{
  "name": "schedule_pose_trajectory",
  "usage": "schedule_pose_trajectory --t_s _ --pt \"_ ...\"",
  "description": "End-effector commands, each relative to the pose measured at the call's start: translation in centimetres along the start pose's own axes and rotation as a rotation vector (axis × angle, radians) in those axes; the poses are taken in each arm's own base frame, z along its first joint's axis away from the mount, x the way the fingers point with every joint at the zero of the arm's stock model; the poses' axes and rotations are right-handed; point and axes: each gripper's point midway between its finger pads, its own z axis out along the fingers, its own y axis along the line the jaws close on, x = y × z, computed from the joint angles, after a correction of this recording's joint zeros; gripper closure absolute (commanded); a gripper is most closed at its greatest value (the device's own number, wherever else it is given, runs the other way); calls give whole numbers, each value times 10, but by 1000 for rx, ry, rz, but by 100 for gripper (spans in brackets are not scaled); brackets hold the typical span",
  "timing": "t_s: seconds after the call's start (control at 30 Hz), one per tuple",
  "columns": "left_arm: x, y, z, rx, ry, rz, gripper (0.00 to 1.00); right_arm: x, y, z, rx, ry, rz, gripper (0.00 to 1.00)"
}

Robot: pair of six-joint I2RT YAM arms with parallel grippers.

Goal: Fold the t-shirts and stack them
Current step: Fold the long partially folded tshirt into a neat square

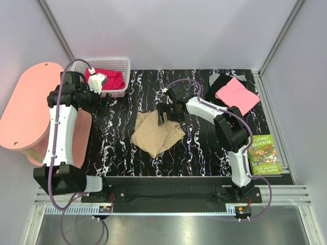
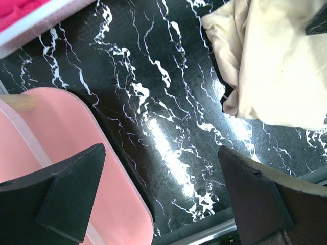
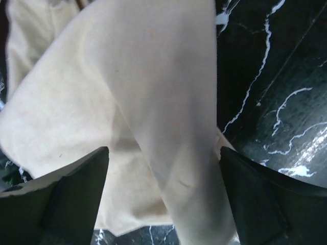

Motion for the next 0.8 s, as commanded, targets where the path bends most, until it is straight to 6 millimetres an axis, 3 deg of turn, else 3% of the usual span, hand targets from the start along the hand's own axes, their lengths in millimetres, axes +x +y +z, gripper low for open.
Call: schedule_pose_trajectory --t_s 0.0,0.03,0.1,0.3,0.4,0.5,0.53,0.6,0.67,0.77 --pt "0 1 -7 -33 -19 35 1 -18 -33 -2 229 -14 -43 0" --pt "3 -1 -6 -28 -14 35 1 -20 -47 -2 309 -12 -42 0" --pt "6 -12 -4 -5 -9 46 1 -41 -57 -26 415 -85 -56 0" --pt "18 -79 4 136 3 147 1 -89 -43 -107 487 -308 -37 0" --pt "31 -111 13 208 38 202 1 -90 -25 -120 394 -336 -20 0" --pt "40 -133 25 276 71 221 1 -78 2 -112 223 -299 -16 0" --pt "39 -137 28 285 69 226 1 -65 0 -101 201 -266 -6 0" --pt "37 -147 34 331 72 210 1 -62 19 -91 78 -262 0 0" --pt "33 -151 42 347 75 189 1 -53 26 -79 19 -215 10 0" --pt "36 -161 53 369 102 189 1 -39 21 -47 -4 -128 38 0"
